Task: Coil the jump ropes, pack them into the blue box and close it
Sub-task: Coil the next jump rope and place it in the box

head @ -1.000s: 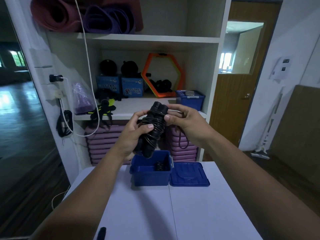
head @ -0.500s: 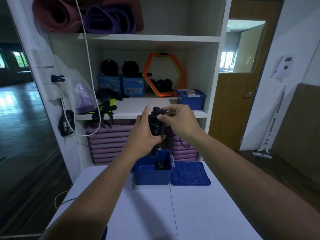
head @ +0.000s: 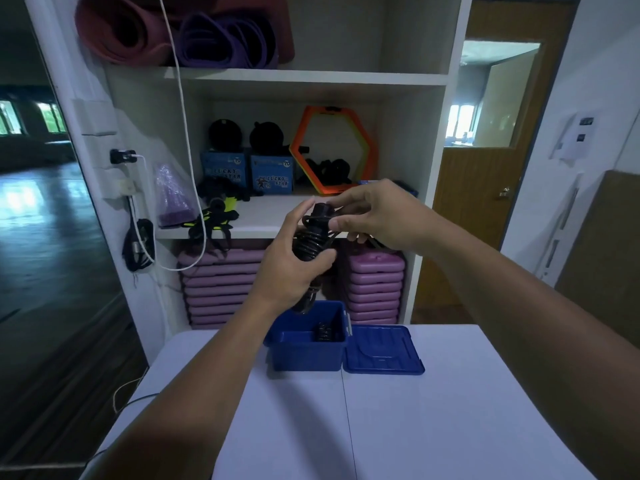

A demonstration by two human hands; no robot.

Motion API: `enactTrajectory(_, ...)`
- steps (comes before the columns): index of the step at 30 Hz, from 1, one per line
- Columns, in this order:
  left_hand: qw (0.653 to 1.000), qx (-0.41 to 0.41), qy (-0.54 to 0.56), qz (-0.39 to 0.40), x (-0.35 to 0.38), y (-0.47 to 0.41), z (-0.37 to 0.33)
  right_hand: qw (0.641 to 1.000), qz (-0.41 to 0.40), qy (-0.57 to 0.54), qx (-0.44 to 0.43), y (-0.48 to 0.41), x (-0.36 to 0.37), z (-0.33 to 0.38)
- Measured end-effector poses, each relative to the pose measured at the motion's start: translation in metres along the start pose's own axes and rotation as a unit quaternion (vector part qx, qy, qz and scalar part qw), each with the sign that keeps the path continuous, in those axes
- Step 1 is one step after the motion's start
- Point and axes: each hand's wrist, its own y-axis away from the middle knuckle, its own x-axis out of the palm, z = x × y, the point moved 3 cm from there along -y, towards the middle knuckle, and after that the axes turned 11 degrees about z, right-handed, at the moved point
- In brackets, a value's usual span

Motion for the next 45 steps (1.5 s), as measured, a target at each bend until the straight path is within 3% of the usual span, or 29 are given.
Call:
enactTrajectory(6, 0.989, -0.014, 0.137, 0.051, -0.006, -0.003, -0.009, 1.0, -0.001, -0.016, -0.027, 0.007, -0.01, 0.002)
enactTrajectory(11, 0.974, -0.025, 0.214, 0.074, -0.007, -0.005, -0.006, 0.989, -0.032, 0.135, -0.053, 0.008, -0.015, 0.017)
enactTrajectory(14, 0.966, -0.016, 0.247, 0.074, -0.009, -0.006, -0.003, 0.985, -0.06, 0.141, -0.082, 0.009, -0.018, 0.023)
enactTrajectory(20, 0.955, 0.037, 0.284, 0.077, -0.017, -0.006, -0.011, 0.996, 0.002, -0.059, -0.062, 0.01, -0.011, 0.008)
enactTrajectory(26, 0.963, 0.042, 0.253, 0.078, -0.025, -0.003, -0.016, 0.989, 0.016, -0.139, -0.044, 0.011, -0.002, -0.003)
enactTrajectory(38, 0.955, 0.075, 0.28, 0.057, -0.034, 0.003, -0.016, 0.921, 0.097, -0.373, -0.056, 0.017, -0.002, -0.019)
enactTrajectory(45, 0.958, 0.085, 0.265, 0.067, -0.03, 0.003, -0.02, 0.915, 0.04, -0.399, -0.046, 0.007, 0.0, -0.025)
